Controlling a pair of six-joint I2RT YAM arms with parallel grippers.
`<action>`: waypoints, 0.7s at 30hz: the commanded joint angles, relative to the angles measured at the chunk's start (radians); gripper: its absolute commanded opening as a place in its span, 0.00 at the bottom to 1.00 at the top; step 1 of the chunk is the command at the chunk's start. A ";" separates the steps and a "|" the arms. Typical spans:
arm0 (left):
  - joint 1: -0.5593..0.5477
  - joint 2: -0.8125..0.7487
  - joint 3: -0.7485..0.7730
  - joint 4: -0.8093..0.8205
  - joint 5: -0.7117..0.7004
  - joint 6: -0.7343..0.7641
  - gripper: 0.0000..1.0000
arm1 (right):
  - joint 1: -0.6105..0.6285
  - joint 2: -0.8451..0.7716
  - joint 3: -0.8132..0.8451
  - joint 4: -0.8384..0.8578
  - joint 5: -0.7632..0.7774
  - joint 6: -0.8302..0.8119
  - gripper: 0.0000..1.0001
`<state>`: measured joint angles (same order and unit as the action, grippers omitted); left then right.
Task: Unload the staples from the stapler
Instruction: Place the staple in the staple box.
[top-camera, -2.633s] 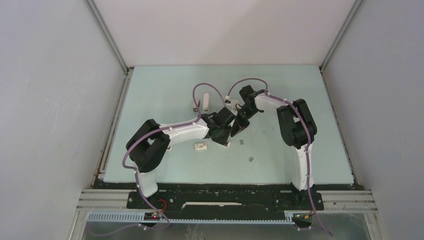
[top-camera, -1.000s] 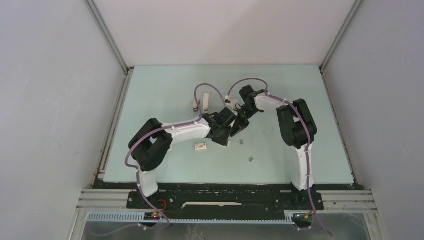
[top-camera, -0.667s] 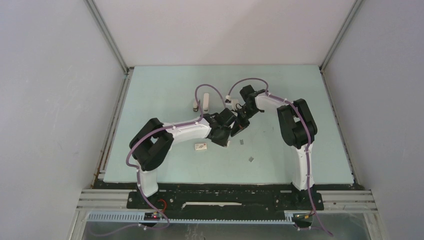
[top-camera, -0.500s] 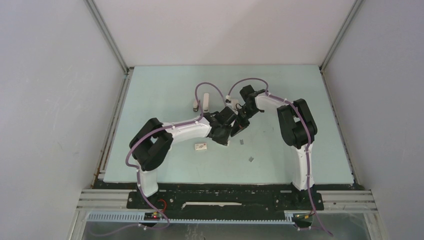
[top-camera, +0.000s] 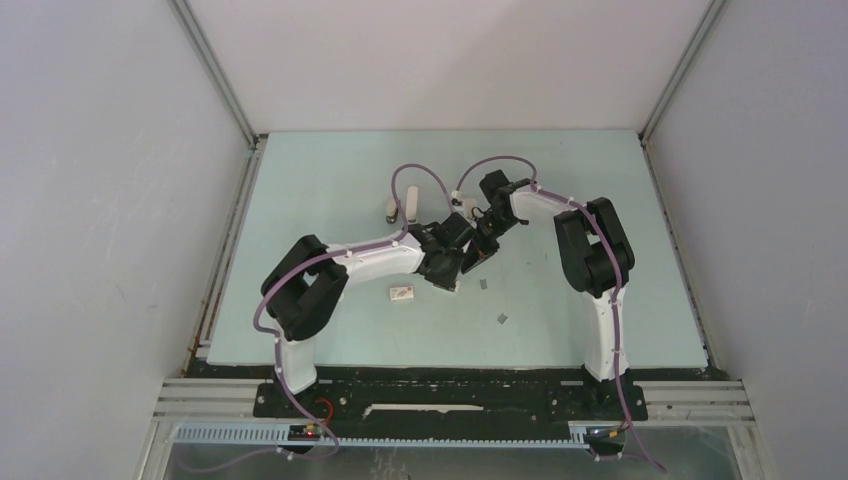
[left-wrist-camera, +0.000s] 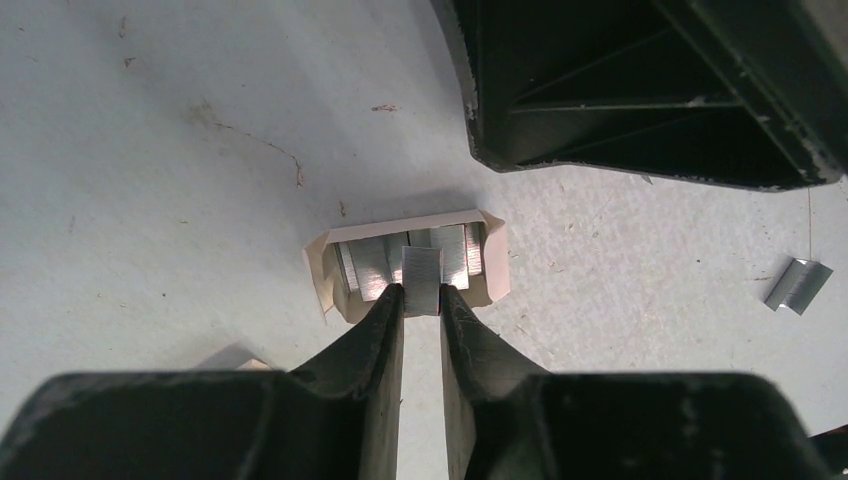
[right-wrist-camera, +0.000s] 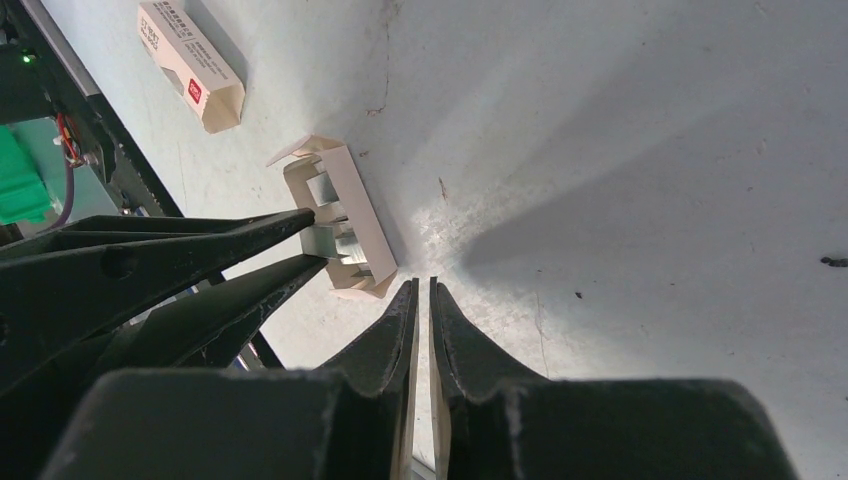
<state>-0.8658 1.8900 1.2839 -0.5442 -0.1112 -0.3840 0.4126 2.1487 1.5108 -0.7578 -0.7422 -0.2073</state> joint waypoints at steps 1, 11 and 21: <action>-0.002 0.011 0.061 -0.009 -0.023 0.003 0.23 | -0.005 -0.046 0.006 0.006 -0.014 -0.010 0.15; -0.002 0.027 0.077 -0.030 -0.031 0.002 0.24 | -0.006 -0.046 0.006 0.005 -0.015 -0.009 0.15; -0.001 0.038 0.094 -0.051 -0.020 0.008 0.25 | -0.006 -0.046 0.007 0.006 -0.016 -0.009 0.15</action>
<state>-0.8658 1.9152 1.3163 -0.5861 -0.1265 -0.3840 0.4118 2.1487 1.5108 -0.7574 -0.7422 -0.2066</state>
